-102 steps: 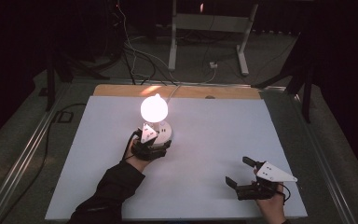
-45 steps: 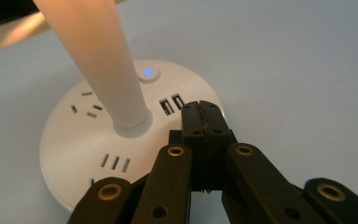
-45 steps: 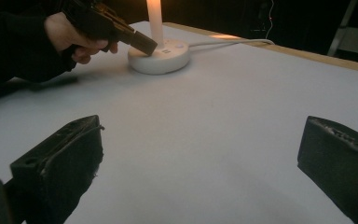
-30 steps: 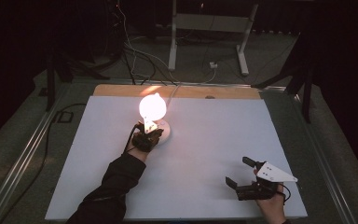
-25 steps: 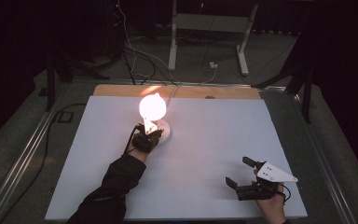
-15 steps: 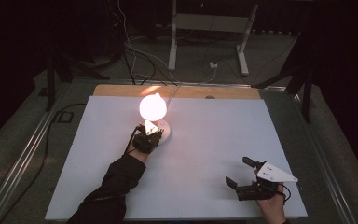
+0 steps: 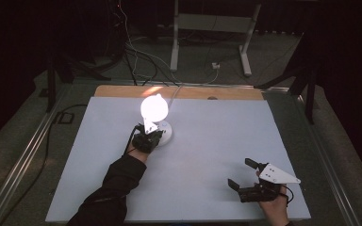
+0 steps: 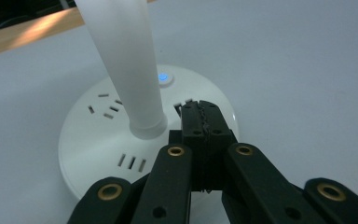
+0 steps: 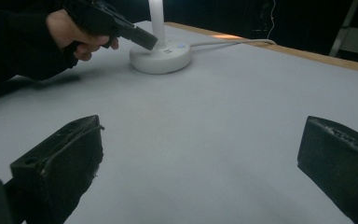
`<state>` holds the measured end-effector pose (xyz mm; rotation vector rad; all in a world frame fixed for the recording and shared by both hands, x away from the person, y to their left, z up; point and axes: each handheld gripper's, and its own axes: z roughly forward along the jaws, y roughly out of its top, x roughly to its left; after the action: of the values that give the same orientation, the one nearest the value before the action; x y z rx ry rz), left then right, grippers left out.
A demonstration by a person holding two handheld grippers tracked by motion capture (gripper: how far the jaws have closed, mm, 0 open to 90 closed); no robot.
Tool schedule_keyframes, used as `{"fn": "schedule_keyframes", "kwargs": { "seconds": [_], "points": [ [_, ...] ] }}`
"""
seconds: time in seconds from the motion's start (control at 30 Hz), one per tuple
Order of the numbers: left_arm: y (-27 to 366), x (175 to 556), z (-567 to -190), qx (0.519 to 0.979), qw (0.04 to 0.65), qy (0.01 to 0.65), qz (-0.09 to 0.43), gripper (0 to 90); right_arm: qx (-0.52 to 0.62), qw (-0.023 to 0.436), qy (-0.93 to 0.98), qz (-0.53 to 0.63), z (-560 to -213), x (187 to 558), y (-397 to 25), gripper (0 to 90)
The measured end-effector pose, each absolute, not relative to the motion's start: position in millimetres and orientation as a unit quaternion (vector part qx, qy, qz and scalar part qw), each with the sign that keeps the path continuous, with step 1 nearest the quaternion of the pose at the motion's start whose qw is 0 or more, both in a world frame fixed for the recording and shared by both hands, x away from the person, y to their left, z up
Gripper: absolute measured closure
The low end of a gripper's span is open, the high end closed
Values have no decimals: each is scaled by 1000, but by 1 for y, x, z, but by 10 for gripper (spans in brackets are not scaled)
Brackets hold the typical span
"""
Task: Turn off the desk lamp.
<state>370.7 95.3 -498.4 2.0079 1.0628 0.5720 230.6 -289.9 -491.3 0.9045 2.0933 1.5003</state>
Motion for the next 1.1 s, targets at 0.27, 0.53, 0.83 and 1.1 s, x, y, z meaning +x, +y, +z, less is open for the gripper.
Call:
{"fn": "schedule_keyframes", "kwargs": {
  "seconds": [0.27, 0.53, 0.83, 1.1],
  "points": [
    [92, 369, -501, 793, 387, 412, 228, 900, 324, 206, 751, 538, -491, 230, -290, 0],
    [96, 372, -507, 789, 390, 420, 221, 900, 323, 205, 751, 538, -491, 230, -290, 0],
    [93, 372, -509, 794, 389, 410, 222, 900, 323, 204, 752, 537, -491, 230, -290, 0],
    [91, 371, -510, 800, 386, 398, 230, 900, 323, 203, 753, 535, -492, 231, -289, 0]
  ]
}}
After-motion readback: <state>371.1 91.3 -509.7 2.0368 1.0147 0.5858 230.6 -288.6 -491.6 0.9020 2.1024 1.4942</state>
